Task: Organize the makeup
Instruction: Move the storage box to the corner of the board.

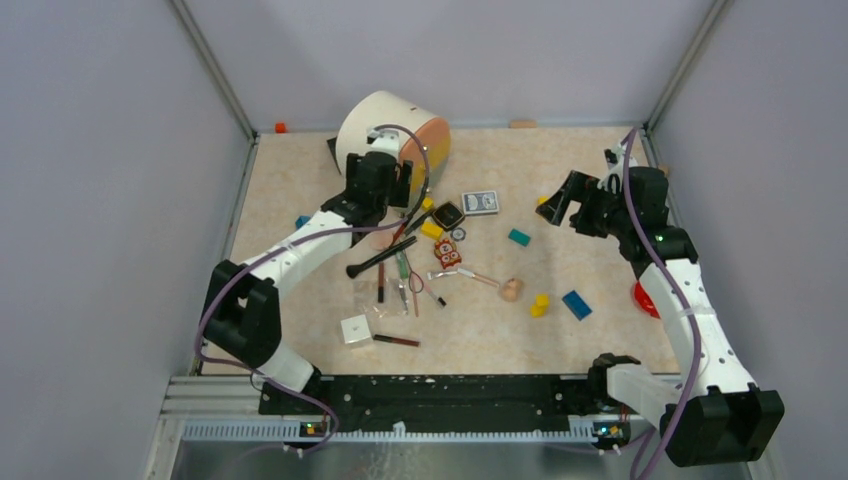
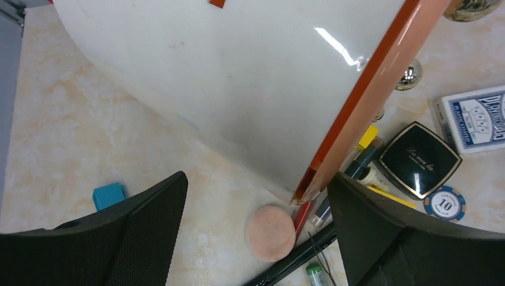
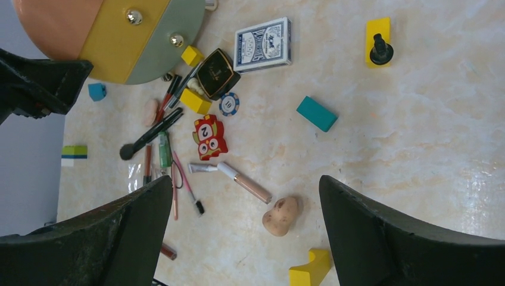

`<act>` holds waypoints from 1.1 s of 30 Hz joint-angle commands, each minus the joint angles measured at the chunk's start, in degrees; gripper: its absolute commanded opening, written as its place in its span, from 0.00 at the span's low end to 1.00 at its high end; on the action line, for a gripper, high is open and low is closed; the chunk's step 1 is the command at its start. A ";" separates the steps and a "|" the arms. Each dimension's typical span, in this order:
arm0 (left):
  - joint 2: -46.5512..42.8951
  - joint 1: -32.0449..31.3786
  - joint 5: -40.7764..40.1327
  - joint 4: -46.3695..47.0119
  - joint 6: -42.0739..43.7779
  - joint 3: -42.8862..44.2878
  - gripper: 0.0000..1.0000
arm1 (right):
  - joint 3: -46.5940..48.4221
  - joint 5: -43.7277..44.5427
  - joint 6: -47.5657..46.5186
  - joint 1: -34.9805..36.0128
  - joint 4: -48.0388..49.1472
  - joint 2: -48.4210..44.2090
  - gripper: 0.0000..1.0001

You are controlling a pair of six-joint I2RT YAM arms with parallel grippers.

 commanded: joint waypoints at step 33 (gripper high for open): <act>-21.50 9.14 23.72 -19.72 -20.39 1.65 0.97 | -7.84 1.33 7.69 7.96 17.32 1.17 0.99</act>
